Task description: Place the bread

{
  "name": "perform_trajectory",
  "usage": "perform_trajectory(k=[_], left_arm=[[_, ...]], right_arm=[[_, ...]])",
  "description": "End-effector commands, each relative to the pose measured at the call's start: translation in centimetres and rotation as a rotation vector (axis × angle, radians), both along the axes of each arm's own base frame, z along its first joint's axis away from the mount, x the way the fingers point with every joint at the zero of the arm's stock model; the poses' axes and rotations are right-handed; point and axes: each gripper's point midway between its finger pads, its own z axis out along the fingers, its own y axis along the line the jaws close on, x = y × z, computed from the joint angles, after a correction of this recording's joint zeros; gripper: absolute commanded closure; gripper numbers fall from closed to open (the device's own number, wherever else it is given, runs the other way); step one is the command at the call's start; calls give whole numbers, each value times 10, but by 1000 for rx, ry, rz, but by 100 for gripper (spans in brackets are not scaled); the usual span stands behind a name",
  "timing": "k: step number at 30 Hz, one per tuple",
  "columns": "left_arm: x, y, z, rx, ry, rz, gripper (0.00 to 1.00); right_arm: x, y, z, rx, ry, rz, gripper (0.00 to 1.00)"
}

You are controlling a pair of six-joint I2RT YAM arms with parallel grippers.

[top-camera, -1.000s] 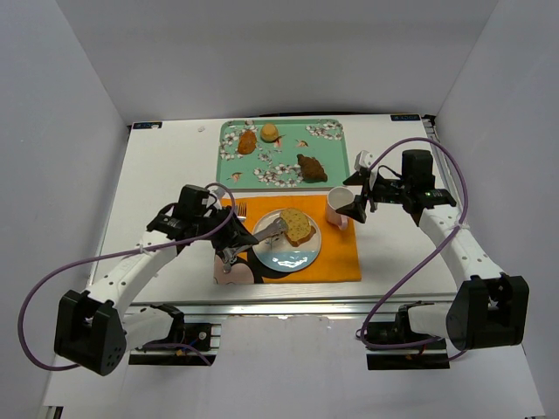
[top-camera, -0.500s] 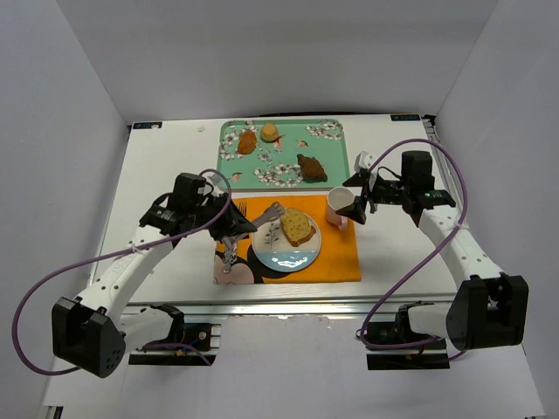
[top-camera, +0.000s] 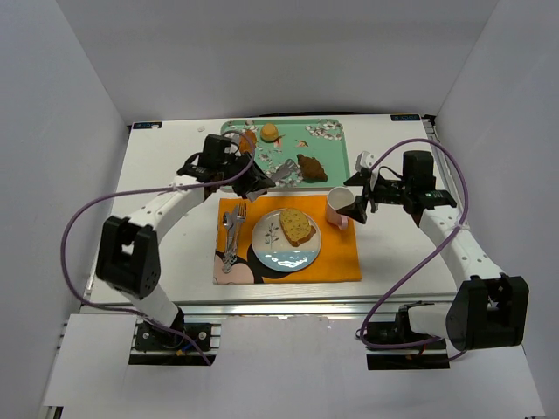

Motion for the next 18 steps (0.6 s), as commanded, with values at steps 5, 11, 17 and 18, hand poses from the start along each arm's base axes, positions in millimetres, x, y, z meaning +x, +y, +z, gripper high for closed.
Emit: perform_trajectory(k=[5,11,17,18], left_arm=[[34,-16,6,8,-76,-46,49],[36,-24,8,-41,-87,-65,47],[33,-26,-1,-49,-71,-80,46],[33,-27,-2,-50,-70,-81,46]], right_arm=[[5,-7,18,7,-80,-21,11],[6,-9,14,3,-75,-25,11],[7,-9,12,6,-65,-22,11],[7,-9,13,6,-67,-22,11]])
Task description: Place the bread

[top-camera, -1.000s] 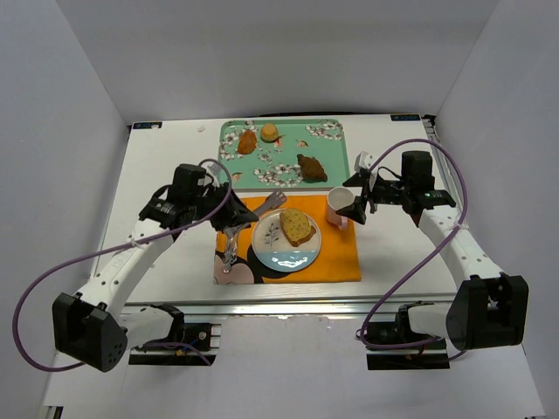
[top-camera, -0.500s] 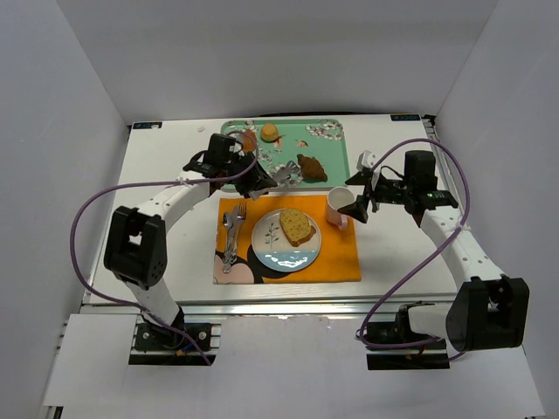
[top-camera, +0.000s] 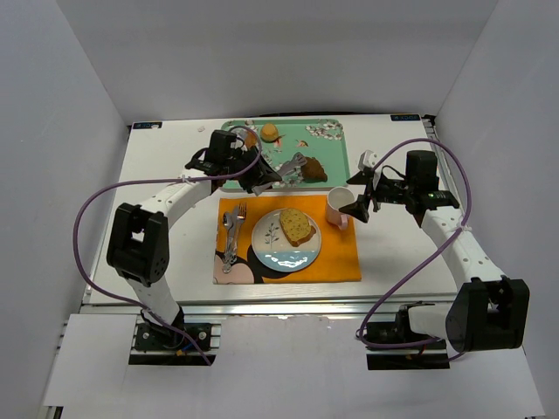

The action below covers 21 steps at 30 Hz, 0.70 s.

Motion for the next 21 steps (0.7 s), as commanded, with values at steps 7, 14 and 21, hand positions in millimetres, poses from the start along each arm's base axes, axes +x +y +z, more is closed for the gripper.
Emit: perform_trajectory(k=[7,14,21], left_arm=[[5,-14,10,-31,-43,-46,46],[12,-25,10,-29,-49,-71,45],[13,-30,3,-27,-38,-86,45]], right_arm=[[2,-1,8,7,-49,5,11],[2,-2,8,5,-48,2,11],[2,-2,7,5,-49,2,10]])
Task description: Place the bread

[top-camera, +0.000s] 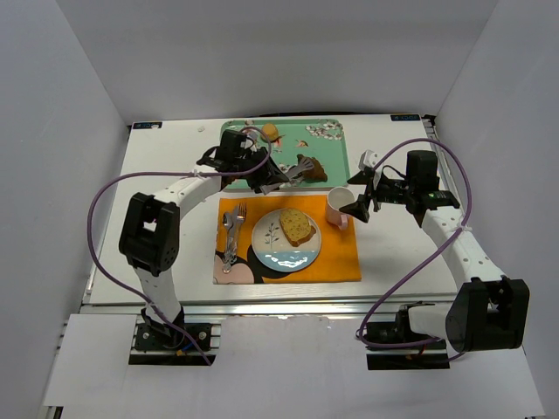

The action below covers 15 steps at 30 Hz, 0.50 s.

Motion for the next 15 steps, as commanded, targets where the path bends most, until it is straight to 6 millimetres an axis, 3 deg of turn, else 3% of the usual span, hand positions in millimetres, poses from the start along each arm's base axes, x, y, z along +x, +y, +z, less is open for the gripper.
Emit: perform_trajectory(k=[1,7,15], left_arm=[[3,-9,22,-32,-56,-37,45],[2,-10,12,-19,-41,-47,45],[9,-17,16,-49,-52,-51,49]], right_arm=[[1,-1,7,4,-51,5,11],[2,-2,7,7,-48,4,10],[1,-2,8,10,-48,4,11]])
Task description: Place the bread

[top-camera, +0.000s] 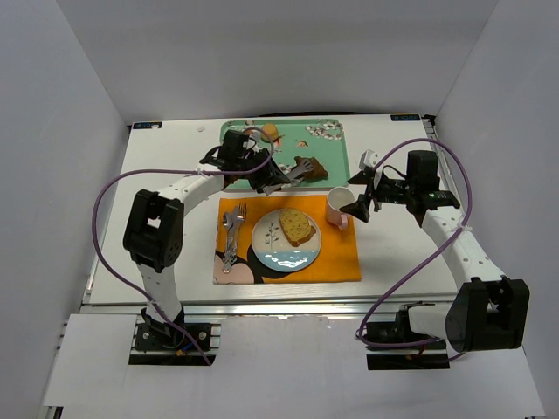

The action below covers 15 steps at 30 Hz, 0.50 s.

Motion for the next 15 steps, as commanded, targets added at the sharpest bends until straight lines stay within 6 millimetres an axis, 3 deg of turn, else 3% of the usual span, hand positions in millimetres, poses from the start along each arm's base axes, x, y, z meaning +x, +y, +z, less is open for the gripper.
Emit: perform_trajectory(k=[1,5,11,15], left_arm=[[7,-13,26,-55,-63,-29,51],[7,-15,27,-62,-66,-36,59],[1,-13,29,-69,-72,-40,80],[-2,-12,45,-88,-107,-36,95]], right_arm=[[0,-1,8,11,-50,8,11],[0,-1,8,11,-50,8,11],[0,-1,10,13,-54,8,11],[-1,-2,12,14,-56,6,11]])
